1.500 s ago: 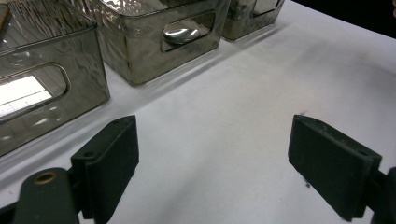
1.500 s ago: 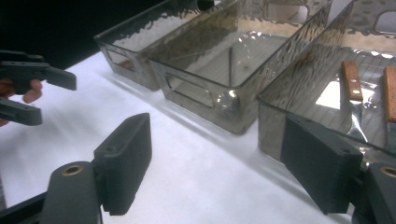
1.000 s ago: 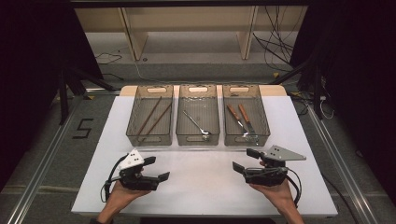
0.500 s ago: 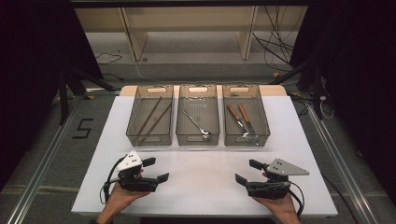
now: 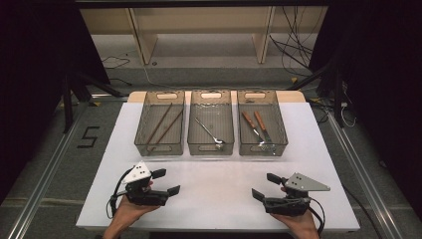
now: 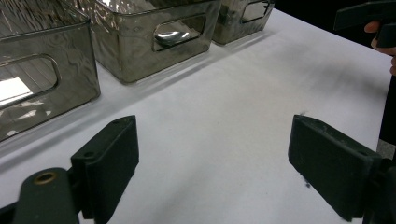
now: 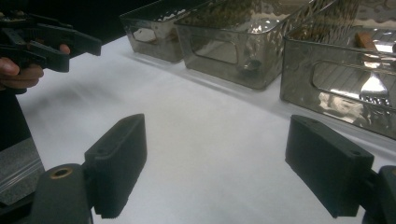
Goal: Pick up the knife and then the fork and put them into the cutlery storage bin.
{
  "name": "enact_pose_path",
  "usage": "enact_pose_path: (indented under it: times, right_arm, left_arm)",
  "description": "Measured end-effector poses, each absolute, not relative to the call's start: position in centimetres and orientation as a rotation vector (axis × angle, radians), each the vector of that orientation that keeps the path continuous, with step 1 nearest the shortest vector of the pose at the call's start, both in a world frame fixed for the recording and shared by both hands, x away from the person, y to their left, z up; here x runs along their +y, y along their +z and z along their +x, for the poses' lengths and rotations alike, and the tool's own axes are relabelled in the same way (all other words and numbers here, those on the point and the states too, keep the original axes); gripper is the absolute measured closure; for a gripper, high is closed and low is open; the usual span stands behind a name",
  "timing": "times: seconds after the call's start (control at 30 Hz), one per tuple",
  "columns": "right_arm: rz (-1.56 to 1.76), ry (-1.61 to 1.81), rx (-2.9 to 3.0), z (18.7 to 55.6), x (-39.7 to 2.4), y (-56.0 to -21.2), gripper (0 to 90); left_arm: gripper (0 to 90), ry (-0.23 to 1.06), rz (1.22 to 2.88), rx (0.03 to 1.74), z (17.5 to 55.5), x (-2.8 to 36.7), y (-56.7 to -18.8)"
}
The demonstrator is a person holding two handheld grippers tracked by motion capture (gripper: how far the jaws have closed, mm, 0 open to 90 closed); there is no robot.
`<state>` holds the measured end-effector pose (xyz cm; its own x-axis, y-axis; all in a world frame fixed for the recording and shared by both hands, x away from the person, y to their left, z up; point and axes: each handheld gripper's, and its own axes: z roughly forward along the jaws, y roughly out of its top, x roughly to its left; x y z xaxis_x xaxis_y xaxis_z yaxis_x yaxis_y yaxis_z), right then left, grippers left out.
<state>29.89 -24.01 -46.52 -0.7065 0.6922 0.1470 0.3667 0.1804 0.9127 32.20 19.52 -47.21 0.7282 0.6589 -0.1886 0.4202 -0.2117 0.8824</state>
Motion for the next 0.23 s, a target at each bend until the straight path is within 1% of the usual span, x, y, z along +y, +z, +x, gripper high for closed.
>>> enact_pose_path:
  times: [0.23]
  right_arm:
    - [1.012,1.541,2.159,29.94,-24.03,-46.53,21.1]
  left_arm:
    - [16.0,0.271,1.853,0.843,32.32,19.43,-47.35]
